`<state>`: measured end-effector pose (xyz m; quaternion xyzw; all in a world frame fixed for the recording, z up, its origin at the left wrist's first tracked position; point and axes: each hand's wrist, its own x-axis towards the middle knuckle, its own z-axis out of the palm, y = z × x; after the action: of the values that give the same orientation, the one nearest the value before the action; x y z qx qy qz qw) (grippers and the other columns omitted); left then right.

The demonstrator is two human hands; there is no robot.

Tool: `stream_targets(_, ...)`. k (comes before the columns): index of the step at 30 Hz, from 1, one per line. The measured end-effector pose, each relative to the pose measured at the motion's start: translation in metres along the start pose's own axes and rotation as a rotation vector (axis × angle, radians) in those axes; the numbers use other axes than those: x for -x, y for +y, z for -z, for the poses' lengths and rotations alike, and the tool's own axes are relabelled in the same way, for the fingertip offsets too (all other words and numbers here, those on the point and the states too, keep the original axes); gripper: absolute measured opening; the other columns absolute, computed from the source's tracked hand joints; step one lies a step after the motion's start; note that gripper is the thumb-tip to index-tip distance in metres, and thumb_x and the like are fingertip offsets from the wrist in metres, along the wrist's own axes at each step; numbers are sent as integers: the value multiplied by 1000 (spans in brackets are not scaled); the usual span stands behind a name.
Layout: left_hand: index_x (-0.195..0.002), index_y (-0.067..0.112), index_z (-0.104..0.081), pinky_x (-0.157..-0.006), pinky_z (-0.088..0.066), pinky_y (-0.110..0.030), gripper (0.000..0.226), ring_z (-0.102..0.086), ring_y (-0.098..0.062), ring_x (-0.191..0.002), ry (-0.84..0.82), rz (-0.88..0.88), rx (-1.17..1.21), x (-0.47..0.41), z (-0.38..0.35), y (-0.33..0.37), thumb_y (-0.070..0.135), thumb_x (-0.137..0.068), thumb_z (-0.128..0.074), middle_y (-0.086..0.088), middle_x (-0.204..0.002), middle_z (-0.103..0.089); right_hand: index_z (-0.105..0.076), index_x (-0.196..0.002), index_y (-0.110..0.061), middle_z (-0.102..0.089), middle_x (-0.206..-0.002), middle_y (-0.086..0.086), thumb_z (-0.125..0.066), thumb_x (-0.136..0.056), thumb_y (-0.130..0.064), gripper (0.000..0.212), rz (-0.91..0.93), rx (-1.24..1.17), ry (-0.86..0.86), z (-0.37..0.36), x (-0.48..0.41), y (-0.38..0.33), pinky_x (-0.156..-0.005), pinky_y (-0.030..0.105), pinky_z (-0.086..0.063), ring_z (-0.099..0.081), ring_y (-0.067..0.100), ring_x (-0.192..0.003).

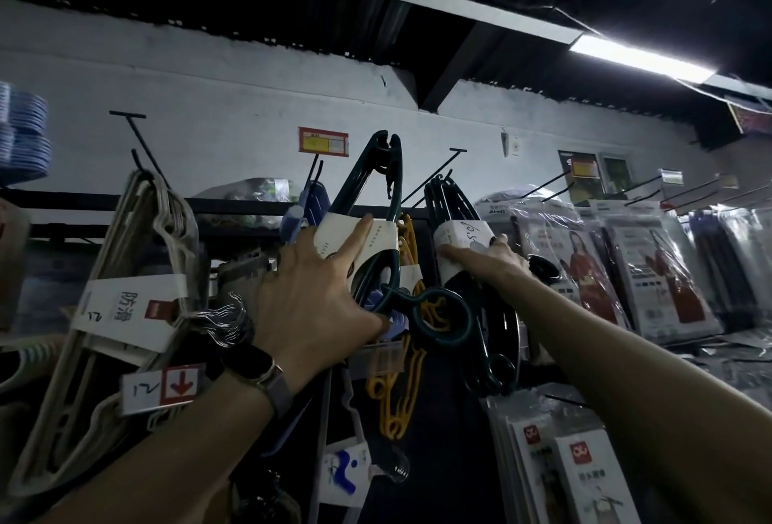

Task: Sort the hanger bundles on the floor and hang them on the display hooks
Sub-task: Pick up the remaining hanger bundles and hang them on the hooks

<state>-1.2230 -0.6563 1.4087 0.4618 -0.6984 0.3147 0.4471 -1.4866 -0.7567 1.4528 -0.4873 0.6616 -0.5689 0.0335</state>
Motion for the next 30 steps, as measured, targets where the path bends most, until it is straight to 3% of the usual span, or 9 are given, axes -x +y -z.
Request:
stream_targets(1, -155, 58, 7, -102, -47, -49, 121, -33, -33, -137, 4, 3, 4, 0, 1, -1, 71, -63, -71, -9, -151, -26, -25, -157, -21, -63, -118, 13, -58, -27, -107, 159, -2, 3, -15, -3, -6, -3, -82, 41, -62, -68, 31, -97)
stream_targets(3, -154, 59, 8, -101, -48, -48, 121, -34, -31, -136, 3, 11, 17, 2, 2, -5, 73, -62, -69, -7, -150, -26, -29, -156, -17, -60, -125, 15, -62, -44, -103, 146, -7, 55, -33, -9, -17, -8, -94, 42, -59, -65, 33, -108)
stream_targets(8, -154, 60, 7, -101, -49, -48, 122, -33, -30, -139, -16, 47, 10, 12, 1, -17, 75, -59, -67, -5, -154, -26, -24, -159, -12, -58, -126, 14, -74, -63, -87, 131, -21, 105, -43, -34, -35, -10, -102, 44, -54, -61, 34, -115)
stream_targets(10, -154, 60, 7, -101, -48, -46, 121, -33, -28, -138, -27, 51, 9, 14, -1, -20, 77, -59, -66, -5, -151, -27, -21, -159, -12, -58, -123, 15, -77, -53, -89, 142, -33, 80, -79, -47, -43, -10, -100, 45, -54, -61, 35, -114)
stream_targets(13, -153, 60, 8, -100, -47, -43, 119, -32, -26, -137, -40, 57, -6, 15, -5, -22, 76, -60, -65, -2, -148, -29, -21, -159, -15, -58, -129, 19, -77, -16, -95, 173, -74, -7, -137, -73, -63, -5, -98, 48, -56, -61, 37, -114)
stream_targets(18, -151, 63, 9, -103, -47, -43, 119, -32, -24, -139, -68, 81, -18, 19, -13, -25, 72, -61, -69, -1, -151, -27, 2, -165, -19, -49, -143, 27, -80, -68, -77, 140, -94, 4, -133, -100, -54, 2, -104, 46, -52, -56, 42, -122)
stream_targets(23, -149, 67, 12, -84, -46, -34, 118, -38, -21, -127, -93, 64, -46, 20, -13, -27, 61, -64, -70, 3, -132, -32, 20, -163, -17, -30, -156, 33, -77, -77, -72, 141, -94, 61, -192, -116, -53, 10, -111, 46, -42, -44, 45, -136)
stream_targets(27, -148, 68, 13, -78, -40, -32, 118, -39, -19, -125, -124, 75, -22, 20, -11, -26, 60, -65, -70, 4, -130, -30, 10, -164, -12, -25, -158, 32, -76, -88, -54, 123, -89, 82, -219, -109, -56, 10, -112, 48, -42, -37, 46, -141)
stream_targets(30, -147, 69, 12, -85, -48, -36, 119, -39, -23, -129, -125, 92, -10, 16, -13, -26, 67, -60, -69, 1, -135, -32, -27, -161, -6, -43, -149, 27, -74, -81, -60, 107, 9, -8, -295, -89, -55, 0, -107, 50, -50, -50, 43, -130)
